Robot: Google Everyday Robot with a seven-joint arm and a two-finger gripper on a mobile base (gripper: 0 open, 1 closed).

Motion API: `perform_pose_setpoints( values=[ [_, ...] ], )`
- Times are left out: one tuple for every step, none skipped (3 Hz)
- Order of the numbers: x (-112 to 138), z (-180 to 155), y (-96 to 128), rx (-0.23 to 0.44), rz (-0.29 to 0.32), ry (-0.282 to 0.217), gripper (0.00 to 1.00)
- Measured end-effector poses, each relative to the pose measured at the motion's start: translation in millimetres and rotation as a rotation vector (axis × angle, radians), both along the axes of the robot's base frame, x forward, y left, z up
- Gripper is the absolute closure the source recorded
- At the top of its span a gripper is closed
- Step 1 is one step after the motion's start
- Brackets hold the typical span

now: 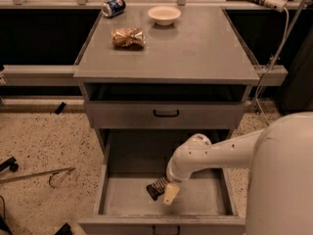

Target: Pick rxbar chocolate from middle drawer and place on counter

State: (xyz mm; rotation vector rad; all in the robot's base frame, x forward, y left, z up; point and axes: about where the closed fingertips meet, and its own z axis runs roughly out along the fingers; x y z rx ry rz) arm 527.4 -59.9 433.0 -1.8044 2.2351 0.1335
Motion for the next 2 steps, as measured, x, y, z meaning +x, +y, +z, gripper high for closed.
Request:
perform_pose_setpoints(
  values=[
    [-2.9, -7.6, 1.0, 0.006, -0.007, 0.011, 0.00],
    [-2.9, -11.2, -5.6, 0.035, -0.037, 0.007, 0.00]
  ],
)
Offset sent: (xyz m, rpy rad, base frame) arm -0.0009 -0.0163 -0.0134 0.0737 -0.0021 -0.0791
